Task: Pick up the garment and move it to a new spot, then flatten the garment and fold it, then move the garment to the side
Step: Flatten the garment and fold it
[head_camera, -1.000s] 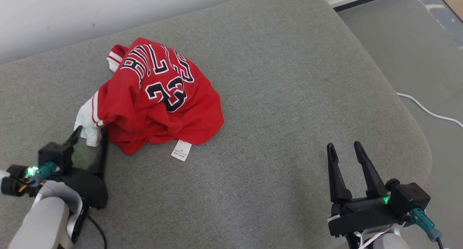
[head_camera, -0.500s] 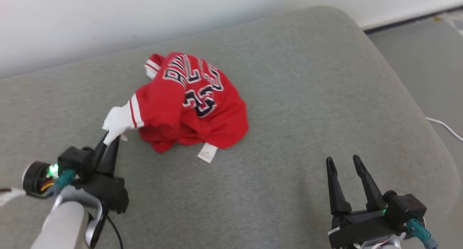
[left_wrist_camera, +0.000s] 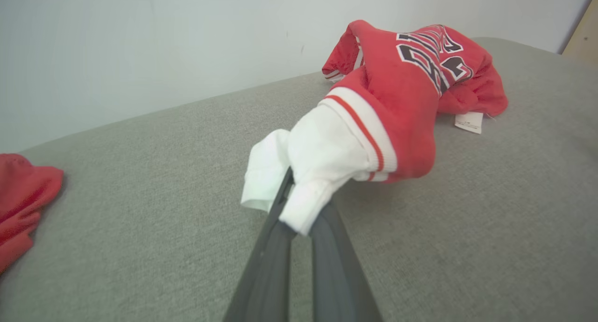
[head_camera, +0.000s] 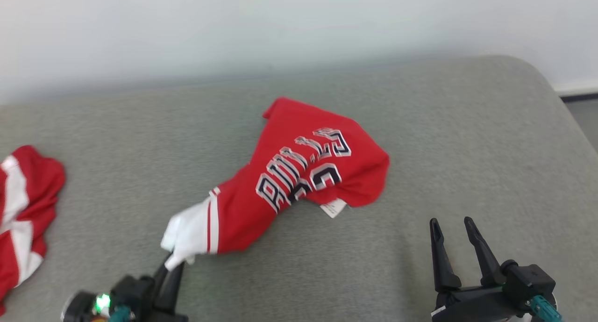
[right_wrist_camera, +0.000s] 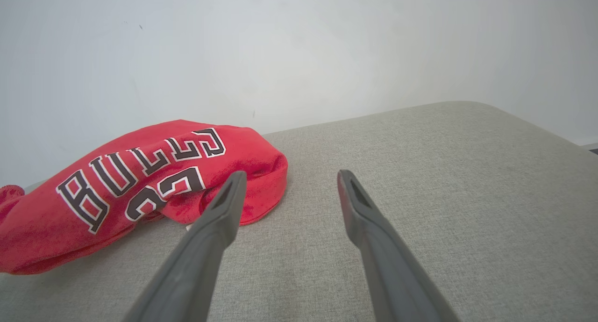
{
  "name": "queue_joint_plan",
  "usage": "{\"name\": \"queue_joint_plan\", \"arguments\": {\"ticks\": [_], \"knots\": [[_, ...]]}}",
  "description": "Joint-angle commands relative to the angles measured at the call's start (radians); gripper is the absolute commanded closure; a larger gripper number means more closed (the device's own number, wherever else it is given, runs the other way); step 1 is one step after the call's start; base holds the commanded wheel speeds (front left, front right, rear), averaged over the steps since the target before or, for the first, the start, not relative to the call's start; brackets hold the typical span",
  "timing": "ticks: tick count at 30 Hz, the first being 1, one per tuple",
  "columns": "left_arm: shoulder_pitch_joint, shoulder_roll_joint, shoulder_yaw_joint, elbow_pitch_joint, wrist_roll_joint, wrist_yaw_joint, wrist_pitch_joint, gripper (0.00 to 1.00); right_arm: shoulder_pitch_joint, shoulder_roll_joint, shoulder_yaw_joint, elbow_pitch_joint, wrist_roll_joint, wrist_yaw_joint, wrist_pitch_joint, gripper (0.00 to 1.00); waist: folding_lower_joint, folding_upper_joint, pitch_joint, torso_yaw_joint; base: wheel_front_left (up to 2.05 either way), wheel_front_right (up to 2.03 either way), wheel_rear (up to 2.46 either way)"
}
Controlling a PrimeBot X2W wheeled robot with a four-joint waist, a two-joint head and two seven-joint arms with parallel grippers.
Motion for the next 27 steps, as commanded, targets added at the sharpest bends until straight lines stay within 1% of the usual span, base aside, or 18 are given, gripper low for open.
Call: {"name": "queue_joint_plan", "arguments": {"ticks": [1,2,7,13,15,16,17,25,27], "knots": [[0.030,-0.010,-0.002,-0.014,-0.010,0.007,0.004,1.00,0.017,-0.001,-0.004,0.000,-0.008,-0.002,-0.003,0.00,0.0001,0.0000,-0.035,0.067,0.00,0.00,0.00],[0.054,-0.009,-0.005,-0.022,-0.014,0.014,0.013,1.00,0.018,-0.001,-0.002,0.002,-0.009,-0.002,-0.003,0.00,0.0001,0.0000,-0.035,0.073,0.00,0.00,0.00],[0.157,-0.041,-0.013,-0.033,-0.051,0.037,0.025,1.00,0.014,-0.001,0.001,0.002,-0.010,-0.002,-0.003,0.00,0.0001,0.0000,-0.032,0.089,0.00,0.00,0.00],[0.217,-0.084,-0.043,0.020,-0.090,0.022,0.029,1.00,0.009,-0.001,-0.002,0.001,-0.013,-0.002,-0.003,0.00,0.0001,0.0000,-0.020,0.092,0.00,0.00,0.00],[0.215,-0.090,-0.044,0.025,-0.088,0.030,0.022,1.00,0.011,-0.001,-0.007,0.000,-0.016,-0.002,-0.003,0.00,0.0001,0.0000,-0.020,0.095,0.00,0.00,0.00],[0.210,-0.093,-0.044,0.021,-0.084,0.031,0.016,0.59,0.014,-0.001,-0.010,0.000,-0.017,-0.002,-0.003,0.00,0.0001,0.0000,-0.021,0.098,0.00,0.00,0.00],[0.203,-0.093,-0.043,0.014,-0.078,0.035,0.009,0.00,0.017,-0.001,-0.014,0.000,-0.019,-0.002,-0.003,0.00,0.0001,0.0000,-0.022,0.102,0.00,0.00,0.00],[0.207,-0.071,-0.041,-0.060,-0.067,0.046,-0.002,0.00,0.003,-0.001,-0.018,0.003,-0.014,-0.002,-0.003,0.00,0.0001,0.0000,-0.020,0.118,0.00,0.00,0.00],[0.217,-0.073,-0.042,-0.077,-0.074,0.046,-0.006,0.00,0.004,-0.001,-0.015,0.003,-0.010,-0.002,-0.003,0.00,0.0001,0.0000,-0.019,0.120,0.00,0.00,0.00]]}}
